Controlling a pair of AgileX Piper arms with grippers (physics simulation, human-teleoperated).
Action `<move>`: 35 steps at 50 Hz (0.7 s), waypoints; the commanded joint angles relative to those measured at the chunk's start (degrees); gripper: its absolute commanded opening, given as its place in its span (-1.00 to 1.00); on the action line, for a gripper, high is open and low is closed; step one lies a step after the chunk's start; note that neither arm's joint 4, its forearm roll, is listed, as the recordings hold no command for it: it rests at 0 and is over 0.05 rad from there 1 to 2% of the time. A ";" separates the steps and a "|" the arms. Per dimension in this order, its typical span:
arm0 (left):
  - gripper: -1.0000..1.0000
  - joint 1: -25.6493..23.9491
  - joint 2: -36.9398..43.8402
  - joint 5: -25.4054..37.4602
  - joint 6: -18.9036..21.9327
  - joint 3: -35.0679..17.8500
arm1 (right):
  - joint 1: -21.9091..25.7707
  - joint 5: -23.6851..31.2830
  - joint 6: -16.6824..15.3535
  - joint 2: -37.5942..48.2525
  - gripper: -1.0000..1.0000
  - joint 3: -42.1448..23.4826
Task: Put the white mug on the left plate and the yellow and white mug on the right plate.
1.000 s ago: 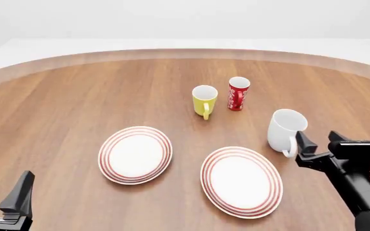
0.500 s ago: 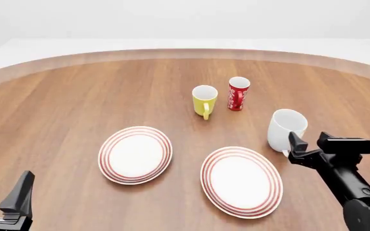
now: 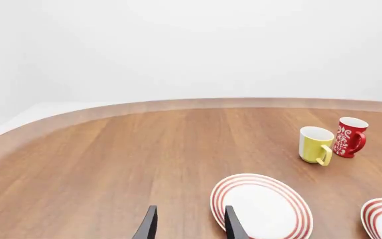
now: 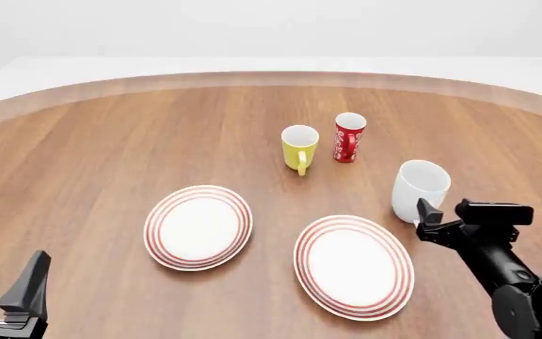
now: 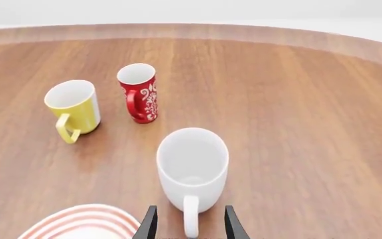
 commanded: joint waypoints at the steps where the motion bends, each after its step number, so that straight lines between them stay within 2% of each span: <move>1: 1.00 0.00 0.00 0.00 0.00 0.00 | -0.23 -0.30 0.08 2.40 1.00 -0.75; 16: 1.00 0.00 0.00 0.00 0.00 0.00 | 0.31 -1.13 0.75 8.17 1.00 -2.58; 32: 1.00 0.00 0.00 0.00 0.00 0.00 | 0.54 -1.50 1.36 9.66 1.00 -2.91; 33: 1.00 0.00 0.00 0.00 0.00 0.00 | -0.13 -1.83 1.26 9.23 -1.00 -2.57; 35: 1.00 0.00 0.00 0.00 0.00 0.00 | -0.21 -1.87 1.44 8.00 -1.00 -2.00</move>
